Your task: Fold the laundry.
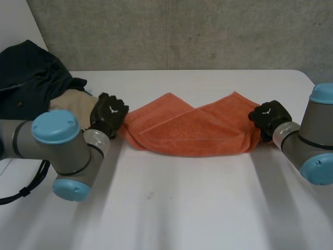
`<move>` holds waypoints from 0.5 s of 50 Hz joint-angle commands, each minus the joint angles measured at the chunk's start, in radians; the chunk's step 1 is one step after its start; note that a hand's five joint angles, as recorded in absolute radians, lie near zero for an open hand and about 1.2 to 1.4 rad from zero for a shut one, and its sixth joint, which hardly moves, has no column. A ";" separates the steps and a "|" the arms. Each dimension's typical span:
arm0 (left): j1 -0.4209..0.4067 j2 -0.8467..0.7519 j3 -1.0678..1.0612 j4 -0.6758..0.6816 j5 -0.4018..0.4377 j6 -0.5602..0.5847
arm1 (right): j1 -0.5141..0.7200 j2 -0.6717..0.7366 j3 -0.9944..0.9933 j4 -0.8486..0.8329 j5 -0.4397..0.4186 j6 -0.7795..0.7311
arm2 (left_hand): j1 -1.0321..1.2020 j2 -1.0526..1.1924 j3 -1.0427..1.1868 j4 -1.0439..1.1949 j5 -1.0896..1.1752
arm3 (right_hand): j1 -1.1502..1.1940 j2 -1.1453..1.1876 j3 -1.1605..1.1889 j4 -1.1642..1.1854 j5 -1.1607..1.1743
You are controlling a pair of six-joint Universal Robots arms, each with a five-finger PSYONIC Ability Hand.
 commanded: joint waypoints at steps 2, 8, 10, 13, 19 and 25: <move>0.002 -0.043 0.035 -0.110 0.058 0.059 | 0.004 0.005 -0.005 0.014 -0.001 -0.005 | 0.238 0.200 0.209 0.198 0.240 | 0.258 0.214 0.207 0.199 0.231; 0.011 -0.048 0.074 -0.140 0.044 0.047 | 0.001 0.000 -0.004 0.029 0.002 -0.010 | 0.238 0.200 0.209 0.198 0.240 | 0.258 0.214 0.207 0.199 0.231; 0.013 -0.028 0.076 -0.144 0.031 0.027 | -0.001 -0.020 0.007 0.065 0.009 -0.014 | 0.238 0.200 0.209 0.198 0.240 | 0.258 0.214 0.207 0.199 0.231; 0.013 0.007 0.071 -0.139 0.020 -0.008 | -0.007 -0.070 0.031 0.173 0.016 -0.037 | 0.238 0.200 0.209 0.198 0.240 | 0.258 0.214 0.207 0.199 0.231; 0.010 0.047 0.076 -0.145 0.023 -0.079 | -0.028 -0.187 0.120 0.498 0.006 -0.169 | 0.238 0.200 0.209 0.198 0.240 | 0.258 0.214 0.207 0.199 0.231; 0.013 0.065 0.091 -0.151 0.024 -0.096 | -0.034 -0.326 0.249 0.715 -0.046 -0.261 | 0.238 0.200 0.209 0.198 0.240 | 0.258 0.214 0.207 0.199 0.231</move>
